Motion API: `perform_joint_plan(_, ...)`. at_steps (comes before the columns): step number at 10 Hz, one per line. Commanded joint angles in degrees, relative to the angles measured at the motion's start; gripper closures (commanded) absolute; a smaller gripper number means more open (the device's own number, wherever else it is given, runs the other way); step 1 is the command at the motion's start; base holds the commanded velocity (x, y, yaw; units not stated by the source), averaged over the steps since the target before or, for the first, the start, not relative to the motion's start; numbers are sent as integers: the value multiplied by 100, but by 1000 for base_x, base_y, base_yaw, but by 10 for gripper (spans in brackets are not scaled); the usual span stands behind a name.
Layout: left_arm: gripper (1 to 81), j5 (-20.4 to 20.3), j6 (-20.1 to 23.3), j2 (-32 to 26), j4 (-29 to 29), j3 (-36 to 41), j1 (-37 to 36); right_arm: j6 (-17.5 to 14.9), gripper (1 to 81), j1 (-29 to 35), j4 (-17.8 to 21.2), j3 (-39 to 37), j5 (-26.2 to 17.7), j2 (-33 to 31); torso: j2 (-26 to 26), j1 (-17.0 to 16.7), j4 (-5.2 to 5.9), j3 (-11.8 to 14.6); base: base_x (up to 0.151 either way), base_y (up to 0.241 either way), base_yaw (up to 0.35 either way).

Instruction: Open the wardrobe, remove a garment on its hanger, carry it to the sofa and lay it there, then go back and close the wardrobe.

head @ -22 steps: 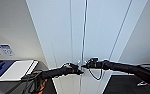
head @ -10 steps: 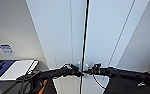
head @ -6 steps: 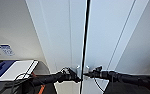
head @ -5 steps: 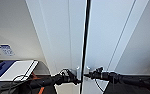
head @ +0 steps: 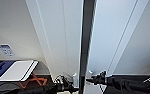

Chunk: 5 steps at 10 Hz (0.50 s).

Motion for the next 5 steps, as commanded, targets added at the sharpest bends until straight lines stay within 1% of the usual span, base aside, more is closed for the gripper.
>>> perform_joint_plan(1,10,347,-112,-172,-139,1888,259,306,10,-427,-151,1416,-660,-2,0,0,0,0,0,0,0)
perform_joint_plan(3,10,347,-111,-638,-52,2345,540,306,10,-727,-257,1758,-555,-555,0,2,0,2,0,0,0)
perform_joint_plan(4,10,330,-112,-884,89,2538,707,306,10,-832,-283,1899,-449,-810,0,2,0,2,0,0,0)
perform_joint_plan(5,10,303,-112,-1139,133,2618,883,306,10,-894,-301,2073,-414,-1117,0,2,0,4,0,0,0)
